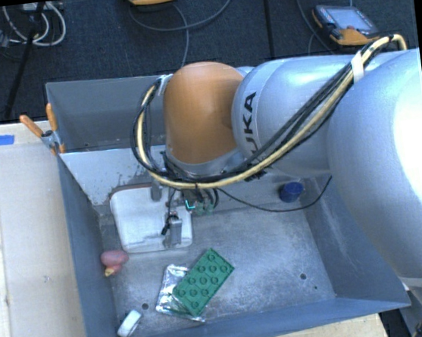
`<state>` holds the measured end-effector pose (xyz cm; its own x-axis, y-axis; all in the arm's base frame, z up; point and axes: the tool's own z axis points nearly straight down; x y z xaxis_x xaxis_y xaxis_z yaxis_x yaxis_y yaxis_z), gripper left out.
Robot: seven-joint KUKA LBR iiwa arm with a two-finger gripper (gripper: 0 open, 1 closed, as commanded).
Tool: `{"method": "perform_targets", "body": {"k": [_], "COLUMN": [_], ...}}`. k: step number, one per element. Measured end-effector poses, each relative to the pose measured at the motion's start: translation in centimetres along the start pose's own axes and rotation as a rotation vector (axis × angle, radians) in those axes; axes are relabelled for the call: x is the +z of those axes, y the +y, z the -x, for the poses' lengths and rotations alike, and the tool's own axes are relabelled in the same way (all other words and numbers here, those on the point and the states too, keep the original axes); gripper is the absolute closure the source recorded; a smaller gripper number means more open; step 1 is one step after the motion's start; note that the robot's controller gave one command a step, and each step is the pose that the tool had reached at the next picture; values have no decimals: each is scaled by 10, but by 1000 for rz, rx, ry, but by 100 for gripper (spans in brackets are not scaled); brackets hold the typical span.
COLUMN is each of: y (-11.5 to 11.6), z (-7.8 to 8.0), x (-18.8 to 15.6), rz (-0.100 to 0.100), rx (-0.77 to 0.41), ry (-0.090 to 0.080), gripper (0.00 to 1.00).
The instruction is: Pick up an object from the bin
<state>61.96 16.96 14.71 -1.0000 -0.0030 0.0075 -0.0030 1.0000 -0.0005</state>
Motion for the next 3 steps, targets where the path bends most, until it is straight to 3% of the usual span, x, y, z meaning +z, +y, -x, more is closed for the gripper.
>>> {"method": "perform_targets", "body": {"k": [1, 2, 3], "y": [-49, -49, -43], "z": [-96, -94, -110], "x": [79, 76, -33], "rz": [-1, 0, -1], "rx": [-349, -345, -538], "ry": [-5, -10, -13], "gripper": [0, 100, 100]}}
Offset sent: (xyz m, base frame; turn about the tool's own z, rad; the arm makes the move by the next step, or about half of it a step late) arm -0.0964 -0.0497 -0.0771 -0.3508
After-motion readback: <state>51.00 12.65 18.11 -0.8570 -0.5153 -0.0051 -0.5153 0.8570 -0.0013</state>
